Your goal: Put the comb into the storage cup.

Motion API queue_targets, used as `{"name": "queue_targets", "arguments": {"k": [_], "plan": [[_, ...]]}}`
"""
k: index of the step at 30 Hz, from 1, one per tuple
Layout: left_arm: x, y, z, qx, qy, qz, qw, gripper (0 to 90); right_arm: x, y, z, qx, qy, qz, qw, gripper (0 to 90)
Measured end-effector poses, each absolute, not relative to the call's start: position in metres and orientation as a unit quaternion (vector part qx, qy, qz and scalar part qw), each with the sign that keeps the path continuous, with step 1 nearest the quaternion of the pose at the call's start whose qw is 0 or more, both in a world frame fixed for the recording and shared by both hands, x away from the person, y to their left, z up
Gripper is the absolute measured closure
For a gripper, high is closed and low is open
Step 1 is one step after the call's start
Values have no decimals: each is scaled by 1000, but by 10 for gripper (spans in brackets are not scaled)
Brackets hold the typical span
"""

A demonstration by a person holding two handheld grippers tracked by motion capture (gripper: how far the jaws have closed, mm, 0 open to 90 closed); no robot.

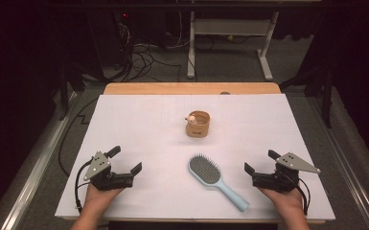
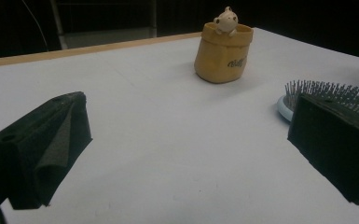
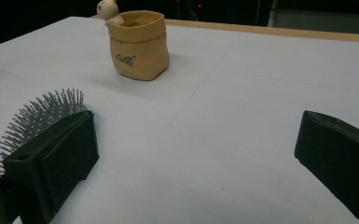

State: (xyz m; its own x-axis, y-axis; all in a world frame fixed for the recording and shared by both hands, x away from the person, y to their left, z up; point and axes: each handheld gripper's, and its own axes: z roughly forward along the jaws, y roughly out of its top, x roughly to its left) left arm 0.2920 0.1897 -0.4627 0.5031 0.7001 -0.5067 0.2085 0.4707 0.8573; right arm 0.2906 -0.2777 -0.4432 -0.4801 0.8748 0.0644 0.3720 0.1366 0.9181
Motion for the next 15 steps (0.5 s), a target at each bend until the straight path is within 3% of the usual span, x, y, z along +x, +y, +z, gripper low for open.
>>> {"name": "queue_targets", "arguments": {"k": [5,15], "plan": [[293,192,-462,483,467,174,720,3,293,-274,-442,441,723,459,268,2],[294,189,-463,491,457,180,719,3,302,-267,-454,457,769,388,221,2]]}}
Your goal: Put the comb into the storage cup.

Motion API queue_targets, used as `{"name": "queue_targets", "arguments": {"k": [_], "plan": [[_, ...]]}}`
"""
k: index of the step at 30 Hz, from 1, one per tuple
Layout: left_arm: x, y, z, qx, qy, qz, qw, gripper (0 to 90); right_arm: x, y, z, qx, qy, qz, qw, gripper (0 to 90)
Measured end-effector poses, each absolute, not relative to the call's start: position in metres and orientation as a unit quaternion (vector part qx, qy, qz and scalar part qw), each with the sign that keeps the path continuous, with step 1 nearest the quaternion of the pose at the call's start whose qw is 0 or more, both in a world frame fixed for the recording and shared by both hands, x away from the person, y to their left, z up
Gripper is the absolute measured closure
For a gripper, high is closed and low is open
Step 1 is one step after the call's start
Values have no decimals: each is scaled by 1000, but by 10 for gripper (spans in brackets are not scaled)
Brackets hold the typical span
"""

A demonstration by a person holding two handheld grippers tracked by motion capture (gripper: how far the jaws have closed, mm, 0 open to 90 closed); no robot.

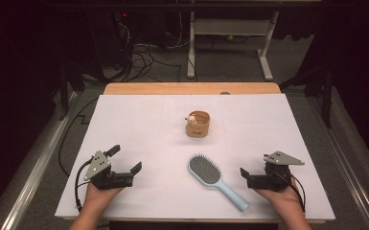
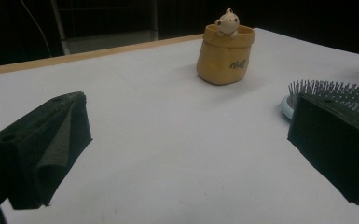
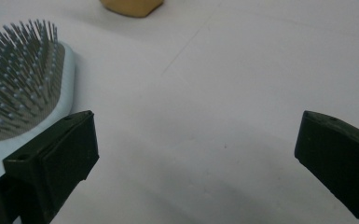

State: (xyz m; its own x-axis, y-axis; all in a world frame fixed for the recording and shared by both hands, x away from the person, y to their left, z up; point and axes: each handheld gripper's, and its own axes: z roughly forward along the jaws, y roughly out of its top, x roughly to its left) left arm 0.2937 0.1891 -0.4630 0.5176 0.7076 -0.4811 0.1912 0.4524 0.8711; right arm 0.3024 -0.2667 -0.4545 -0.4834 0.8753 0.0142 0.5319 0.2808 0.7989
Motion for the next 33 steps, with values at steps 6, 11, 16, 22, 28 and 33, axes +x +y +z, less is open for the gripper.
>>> {"name": "queue_targets", "arguments": {"k": [6,11,16,22,28,33], "plan": [[294,186,-463,496,452,182,719,3,305,-263,-459,458,789,355,205,2],[294,187,-463,497,452,182,718,3,306,-261,-461,457,804,328,192,2],[295,187,-463,498,455,179,716,3,305,-261,-460,451,817,308,185,2],[295,187,-463,497,455,181,716,2,304,-261,-459,441,835,279,174,2],[295,186,-464,495,457,184,716,2,302,-260,-459,430,852,255,156,2],[294,186,-465,497,456,184,716,2,301,-260,-460,420,864,238,139,2]]}}
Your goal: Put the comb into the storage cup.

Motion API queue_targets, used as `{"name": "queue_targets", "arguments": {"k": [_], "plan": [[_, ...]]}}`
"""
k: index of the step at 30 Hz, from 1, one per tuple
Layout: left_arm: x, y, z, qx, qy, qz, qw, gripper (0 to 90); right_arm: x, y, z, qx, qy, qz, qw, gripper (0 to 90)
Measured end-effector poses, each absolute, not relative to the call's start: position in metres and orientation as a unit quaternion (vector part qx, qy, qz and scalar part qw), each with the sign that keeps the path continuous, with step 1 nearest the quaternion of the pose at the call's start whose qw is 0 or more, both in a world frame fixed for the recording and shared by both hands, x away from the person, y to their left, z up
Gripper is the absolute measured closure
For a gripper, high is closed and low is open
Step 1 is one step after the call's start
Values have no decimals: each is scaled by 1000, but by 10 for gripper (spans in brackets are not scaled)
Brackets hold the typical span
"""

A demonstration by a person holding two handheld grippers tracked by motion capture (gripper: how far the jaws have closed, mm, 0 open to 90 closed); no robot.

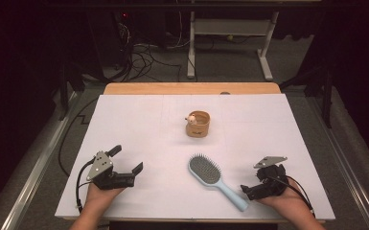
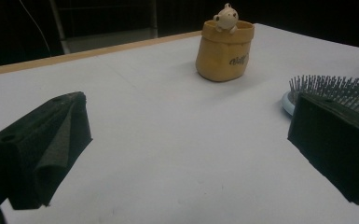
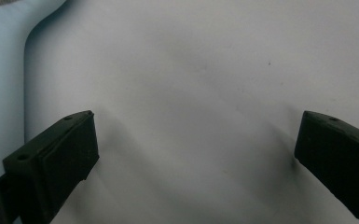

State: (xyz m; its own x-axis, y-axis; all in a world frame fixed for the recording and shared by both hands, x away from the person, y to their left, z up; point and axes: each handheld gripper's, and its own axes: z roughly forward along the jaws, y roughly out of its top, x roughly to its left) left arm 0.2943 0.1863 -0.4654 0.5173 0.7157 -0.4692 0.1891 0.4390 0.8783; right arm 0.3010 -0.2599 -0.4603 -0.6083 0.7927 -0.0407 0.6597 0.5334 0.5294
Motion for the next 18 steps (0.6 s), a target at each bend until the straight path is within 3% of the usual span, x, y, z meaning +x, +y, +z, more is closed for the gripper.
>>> {"name": "queue_targets", "arguments": {"k": [18], "plan": [[294,187,-465,493,456,182,718,3,301,-251,-441,390,890,208,114,2]]}}
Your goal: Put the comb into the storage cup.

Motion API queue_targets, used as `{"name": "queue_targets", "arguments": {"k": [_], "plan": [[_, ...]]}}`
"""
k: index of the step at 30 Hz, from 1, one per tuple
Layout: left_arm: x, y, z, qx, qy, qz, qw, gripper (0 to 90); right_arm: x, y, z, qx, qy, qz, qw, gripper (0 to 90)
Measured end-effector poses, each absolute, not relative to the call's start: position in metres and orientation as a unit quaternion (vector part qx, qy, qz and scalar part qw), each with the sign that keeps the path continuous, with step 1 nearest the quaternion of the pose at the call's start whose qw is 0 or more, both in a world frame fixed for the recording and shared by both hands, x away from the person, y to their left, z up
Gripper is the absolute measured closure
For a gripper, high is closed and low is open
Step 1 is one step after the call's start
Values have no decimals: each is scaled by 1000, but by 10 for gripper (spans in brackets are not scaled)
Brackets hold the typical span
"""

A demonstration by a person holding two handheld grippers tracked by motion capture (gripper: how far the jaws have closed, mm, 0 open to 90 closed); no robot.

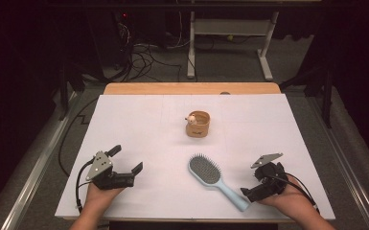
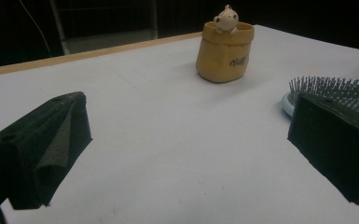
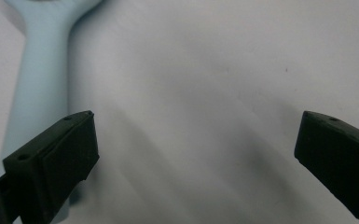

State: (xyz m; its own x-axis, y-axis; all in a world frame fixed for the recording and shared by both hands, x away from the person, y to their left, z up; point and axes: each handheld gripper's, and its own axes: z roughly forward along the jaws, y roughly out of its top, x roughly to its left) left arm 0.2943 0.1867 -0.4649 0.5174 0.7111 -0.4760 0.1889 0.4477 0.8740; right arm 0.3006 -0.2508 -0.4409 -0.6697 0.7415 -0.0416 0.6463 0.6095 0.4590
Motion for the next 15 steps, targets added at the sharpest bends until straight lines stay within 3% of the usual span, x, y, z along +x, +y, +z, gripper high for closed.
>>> {"name": "queue_targets", "arguments": {"k": [15], "plan": [[294,187,-465,496,455,180,718,3,305,-218,-428,364,897,228,106,2]]}}
